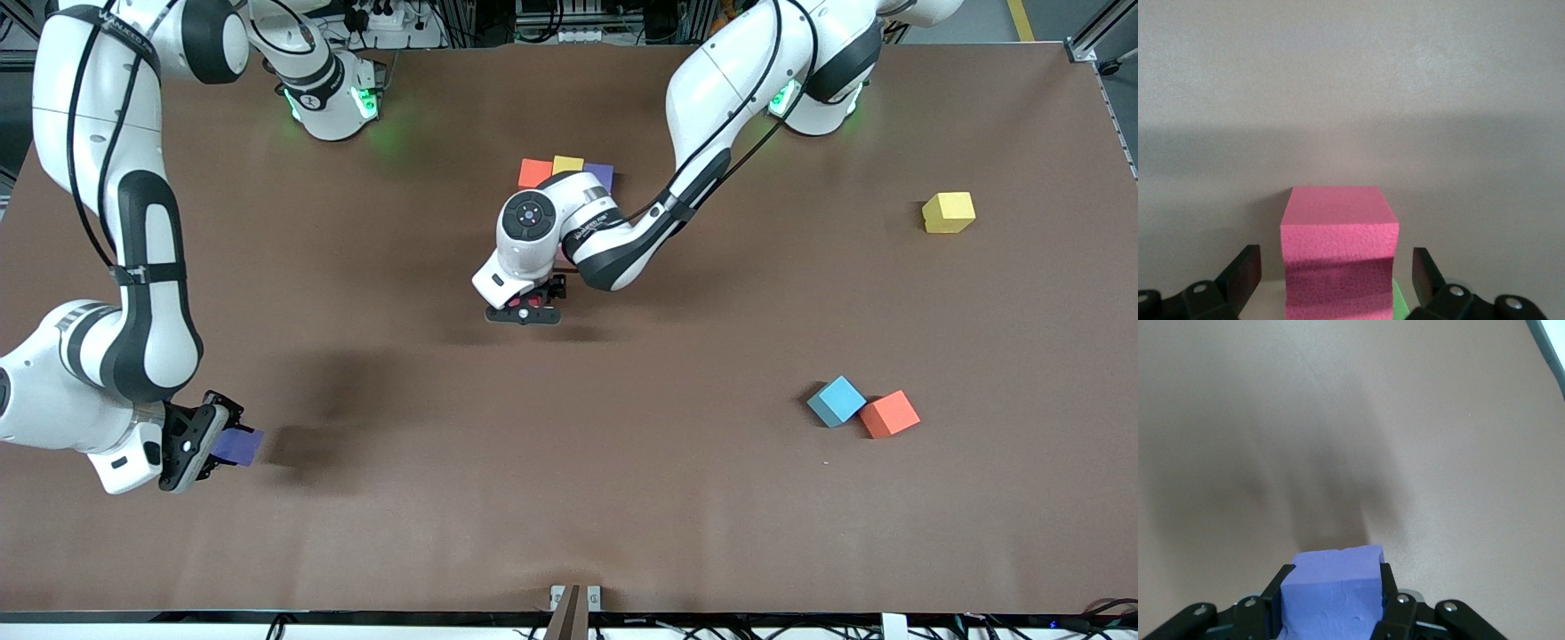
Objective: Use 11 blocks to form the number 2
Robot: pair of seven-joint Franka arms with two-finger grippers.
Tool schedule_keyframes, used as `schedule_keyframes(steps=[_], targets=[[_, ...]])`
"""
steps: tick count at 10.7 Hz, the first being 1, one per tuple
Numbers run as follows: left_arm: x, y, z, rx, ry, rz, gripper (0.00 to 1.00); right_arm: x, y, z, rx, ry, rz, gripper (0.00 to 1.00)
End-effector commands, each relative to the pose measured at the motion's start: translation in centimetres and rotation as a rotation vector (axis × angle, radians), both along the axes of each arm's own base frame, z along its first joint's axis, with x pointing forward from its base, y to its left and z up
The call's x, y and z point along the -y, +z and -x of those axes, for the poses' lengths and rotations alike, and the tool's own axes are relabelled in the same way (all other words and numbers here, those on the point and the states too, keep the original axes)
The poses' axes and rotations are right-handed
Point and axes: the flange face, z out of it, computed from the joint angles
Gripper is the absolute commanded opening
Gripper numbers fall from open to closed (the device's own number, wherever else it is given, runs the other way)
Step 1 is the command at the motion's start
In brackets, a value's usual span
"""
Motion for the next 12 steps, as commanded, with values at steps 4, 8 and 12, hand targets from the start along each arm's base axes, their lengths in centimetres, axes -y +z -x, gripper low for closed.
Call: schedule_keyframes(steps=[4,8,12], targets=[[-1.3,9.1,-2.9,0.048,0.09,0.077,1.0,0.6,0.0,-0.2,0.005,-0.007,-0.034,0.09],[-8.9,20.1,-6.6,0.071,0.157,-0.037,1.0,-5.5,1.0,-0.3,-0.028,0.007,-0.054,0.09],[-18.3,27.6,-9.4,0.071,0.248,-0.184,1.0,-18.4,2.2,1.2,-0.091,0.002,-0.053,0.11]])
